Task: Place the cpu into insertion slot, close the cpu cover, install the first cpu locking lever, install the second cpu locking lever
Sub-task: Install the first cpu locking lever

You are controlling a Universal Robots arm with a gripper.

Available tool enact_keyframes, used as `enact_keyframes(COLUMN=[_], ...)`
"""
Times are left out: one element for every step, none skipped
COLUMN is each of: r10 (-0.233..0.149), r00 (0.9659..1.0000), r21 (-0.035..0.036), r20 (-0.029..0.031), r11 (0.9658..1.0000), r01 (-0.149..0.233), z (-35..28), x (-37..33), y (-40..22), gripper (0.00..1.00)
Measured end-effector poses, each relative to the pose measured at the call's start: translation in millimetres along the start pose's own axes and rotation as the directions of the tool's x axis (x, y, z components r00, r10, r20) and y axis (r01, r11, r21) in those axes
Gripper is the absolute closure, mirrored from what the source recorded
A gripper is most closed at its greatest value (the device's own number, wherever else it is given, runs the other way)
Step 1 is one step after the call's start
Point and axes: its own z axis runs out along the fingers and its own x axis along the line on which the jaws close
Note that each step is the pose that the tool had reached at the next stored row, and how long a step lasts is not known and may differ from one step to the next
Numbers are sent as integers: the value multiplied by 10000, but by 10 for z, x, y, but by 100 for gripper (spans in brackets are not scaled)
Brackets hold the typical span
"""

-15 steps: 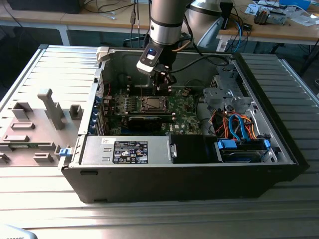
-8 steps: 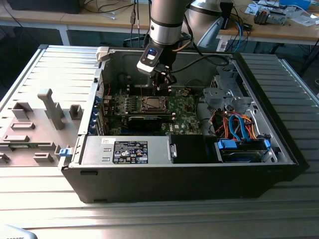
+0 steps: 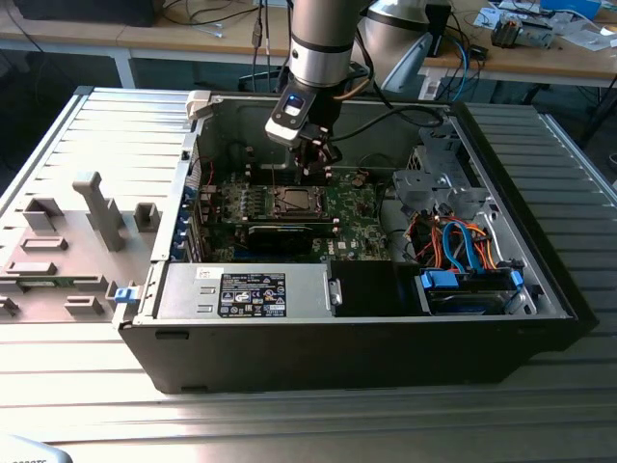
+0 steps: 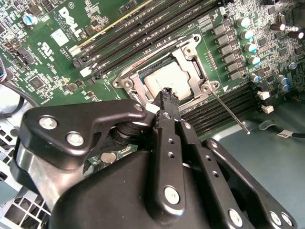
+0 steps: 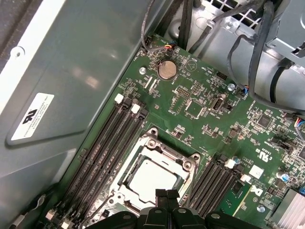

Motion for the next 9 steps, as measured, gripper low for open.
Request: enact_keyframes(r10=[-13,-25,-38,-51,-63,-72,-87,-96,-106], r00=[10000,10000,10000,10000,10000,10000,10000,10000,9999], r21=[1,1,0,1,2,1,1,1,1], r20=[0,1,2,2,2,3,3,4,4], r11=[10000,10000,10000,10000,10000,10000,10000,10000,9999], r01=[13,25,38,51,63,72,87,96,106], z=[0,0,0,0,0,0,0,0,0], x=[0,0,0,0,0,0,0,0,0], y=[0,0,0,0,0,0,0,0,0], gripper=[89,89,89,89,89,89,89,89,89])
